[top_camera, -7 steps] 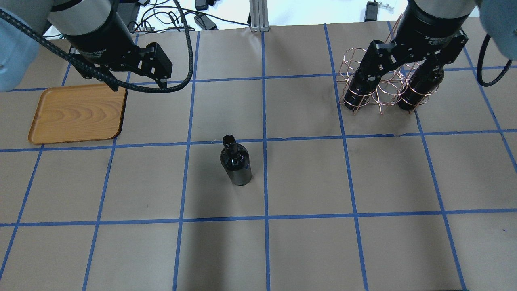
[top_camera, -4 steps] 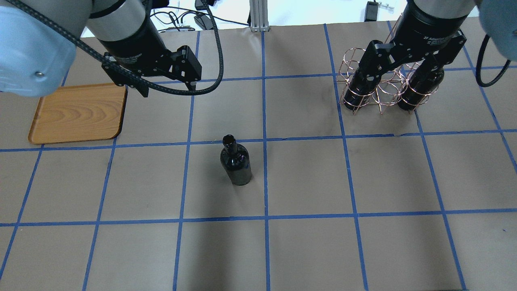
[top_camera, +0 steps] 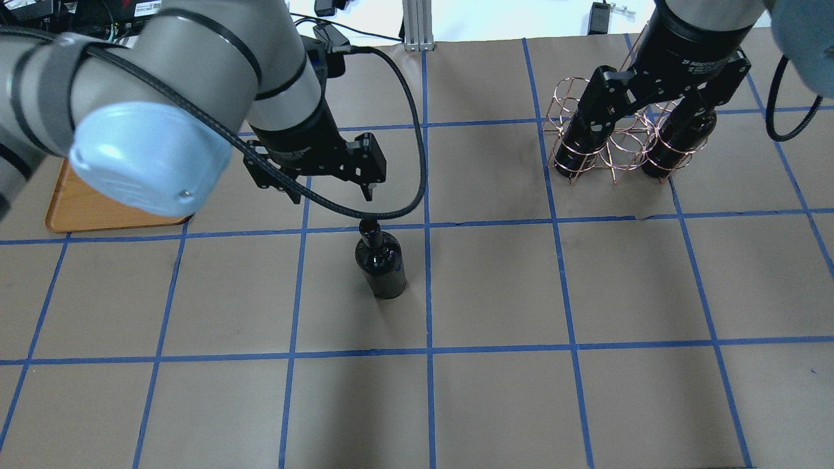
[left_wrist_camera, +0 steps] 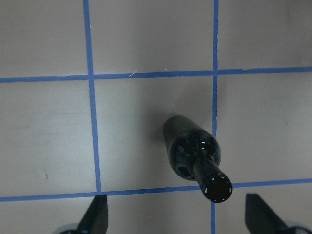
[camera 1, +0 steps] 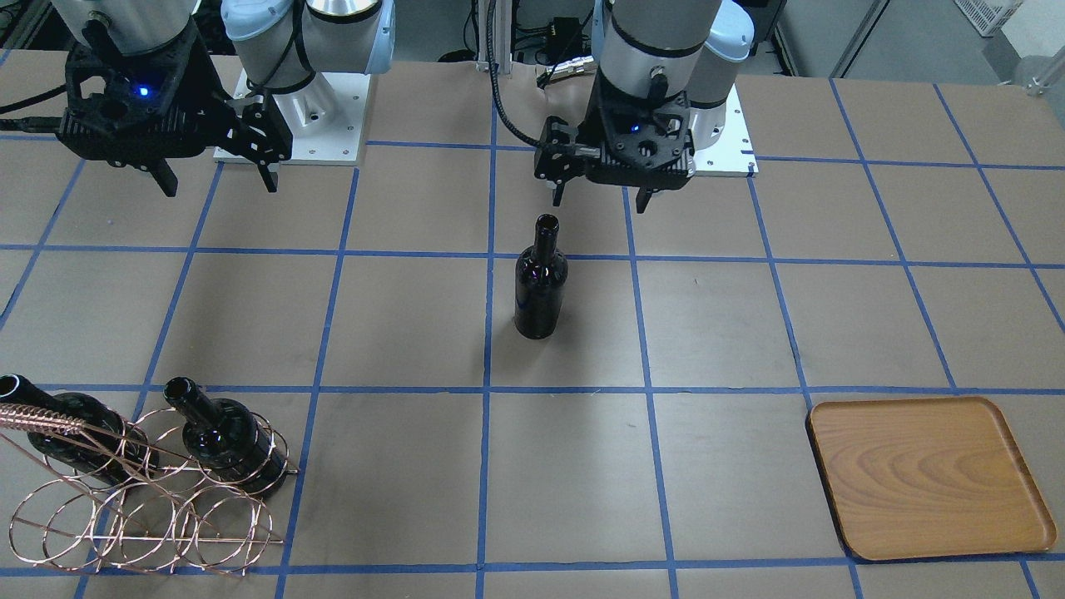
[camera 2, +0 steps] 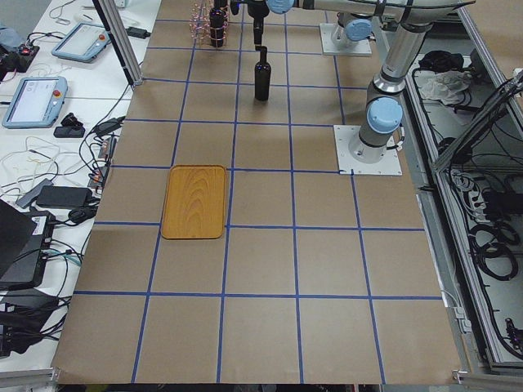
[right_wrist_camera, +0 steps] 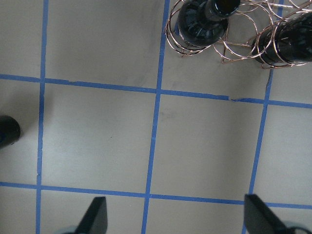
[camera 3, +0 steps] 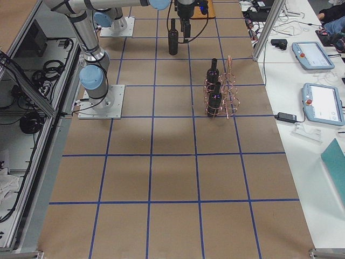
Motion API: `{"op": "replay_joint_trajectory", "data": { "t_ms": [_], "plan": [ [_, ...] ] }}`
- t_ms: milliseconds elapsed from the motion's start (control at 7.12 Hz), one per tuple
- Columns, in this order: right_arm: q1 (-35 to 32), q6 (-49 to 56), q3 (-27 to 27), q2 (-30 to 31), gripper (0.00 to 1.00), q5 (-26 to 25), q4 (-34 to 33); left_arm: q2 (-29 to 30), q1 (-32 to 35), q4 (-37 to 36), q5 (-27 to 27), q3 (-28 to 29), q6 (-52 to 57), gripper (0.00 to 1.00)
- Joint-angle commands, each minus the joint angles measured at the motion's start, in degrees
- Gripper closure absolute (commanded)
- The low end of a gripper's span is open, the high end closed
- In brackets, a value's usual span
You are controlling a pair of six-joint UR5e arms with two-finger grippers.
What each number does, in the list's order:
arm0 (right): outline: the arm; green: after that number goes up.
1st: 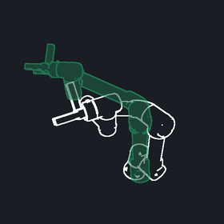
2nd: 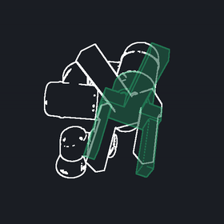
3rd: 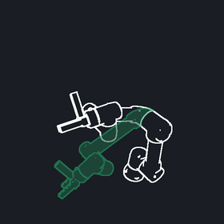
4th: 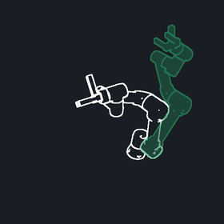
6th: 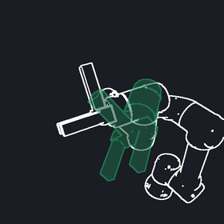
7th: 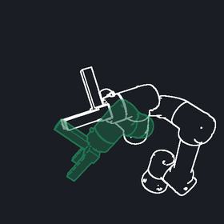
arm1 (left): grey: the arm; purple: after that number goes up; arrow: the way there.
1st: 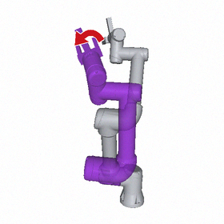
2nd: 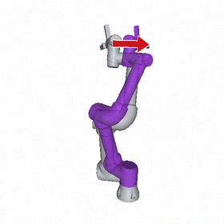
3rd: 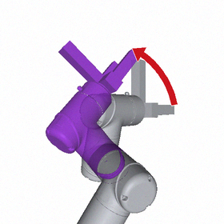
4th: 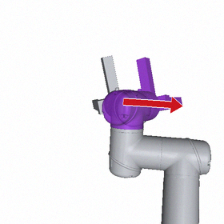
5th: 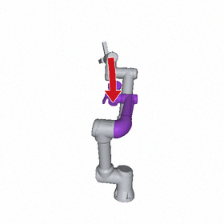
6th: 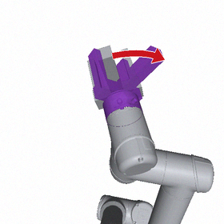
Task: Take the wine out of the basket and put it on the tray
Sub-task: 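Move the left gripper over the standing dark bottle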
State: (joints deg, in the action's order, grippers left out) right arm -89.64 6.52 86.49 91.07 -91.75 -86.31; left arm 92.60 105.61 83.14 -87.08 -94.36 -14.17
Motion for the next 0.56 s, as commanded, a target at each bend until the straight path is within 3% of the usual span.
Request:
{"op": "replay_joint_trajectory", "data": {
  "t_ms": [0,421],
  "plan": [
    [0.08,-0.02,0.00,-0.01,0.00,-0.80,-0.08,1.26,2.58,-5.35,0.07,-3.98,-2.79,0.00],
    [0.08,-0.02,0.00,-0.01,0.00,-0.54,-0.17,3.02,2.76,-5.53,-0.28,-5.13,-2.35,0.00]
  ]
}}
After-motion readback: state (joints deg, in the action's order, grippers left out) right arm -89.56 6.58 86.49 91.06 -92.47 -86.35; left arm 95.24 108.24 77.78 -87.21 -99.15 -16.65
